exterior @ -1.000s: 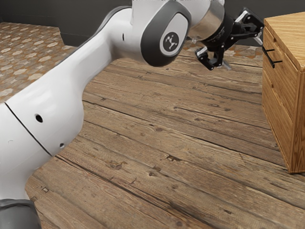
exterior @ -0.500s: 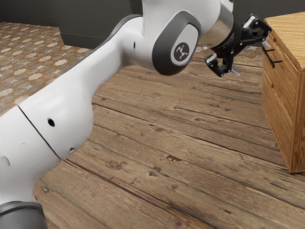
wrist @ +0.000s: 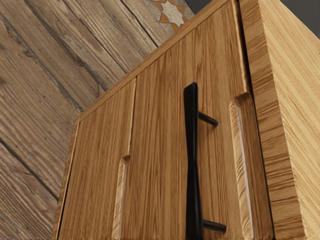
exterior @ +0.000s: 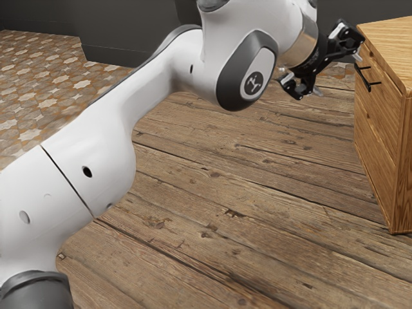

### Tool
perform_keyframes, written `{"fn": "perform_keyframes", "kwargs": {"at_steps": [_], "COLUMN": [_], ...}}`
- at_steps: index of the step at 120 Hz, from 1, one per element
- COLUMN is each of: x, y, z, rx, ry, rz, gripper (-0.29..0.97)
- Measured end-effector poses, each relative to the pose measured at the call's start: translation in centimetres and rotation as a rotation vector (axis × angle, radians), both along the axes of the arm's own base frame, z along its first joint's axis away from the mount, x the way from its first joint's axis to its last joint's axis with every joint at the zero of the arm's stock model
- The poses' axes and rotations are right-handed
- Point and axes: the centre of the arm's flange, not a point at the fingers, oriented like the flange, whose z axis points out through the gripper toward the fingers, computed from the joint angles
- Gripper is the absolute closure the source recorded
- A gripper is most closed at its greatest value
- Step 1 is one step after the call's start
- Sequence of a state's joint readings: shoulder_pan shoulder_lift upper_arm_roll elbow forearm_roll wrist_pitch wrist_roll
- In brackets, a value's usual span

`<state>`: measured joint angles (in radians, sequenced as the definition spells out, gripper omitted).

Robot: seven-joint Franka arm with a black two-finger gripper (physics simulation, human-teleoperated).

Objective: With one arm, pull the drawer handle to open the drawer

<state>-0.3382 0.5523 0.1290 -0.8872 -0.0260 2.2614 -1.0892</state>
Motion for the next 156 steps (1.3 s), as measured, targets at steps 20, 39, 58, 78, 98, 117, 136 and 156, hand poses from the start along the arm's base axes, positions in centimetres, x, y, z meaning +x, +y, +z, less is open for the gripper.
{"fn": "perform_keyframes", "kwargs": {"at_steps": [20, 39, 58, 78, 98, 117, 136, 156], "x": [0.6, 0.9, 1.1, 1.6, 2.6, 3.5, 3.8, 4.1], "y": [-0.8, -0.1, 0.3, 0.1, 1.2, 0.9, 0.4, 0.2], "z": [-1.4, -2.2, -2.0, -2.9, -3.8, -5.2, -4.7, -5.6], "rx": [0.000, 0.026, 0.037, 0.039, 0.032, 0.022, 0.014, 0.019], "ry": [-0.004, 0.021, 0.017, 0.006, -0.009, -0.041, -0.082, -0.081], "rz": [-0.008, 0.008, 0.015, 0.014, 0.026, 0.020, 0.011, 0.008], "gripper": [0.02, 0.02, 0.02, 0.02, 0.02, 0.02, 0.02, 0.02]}}
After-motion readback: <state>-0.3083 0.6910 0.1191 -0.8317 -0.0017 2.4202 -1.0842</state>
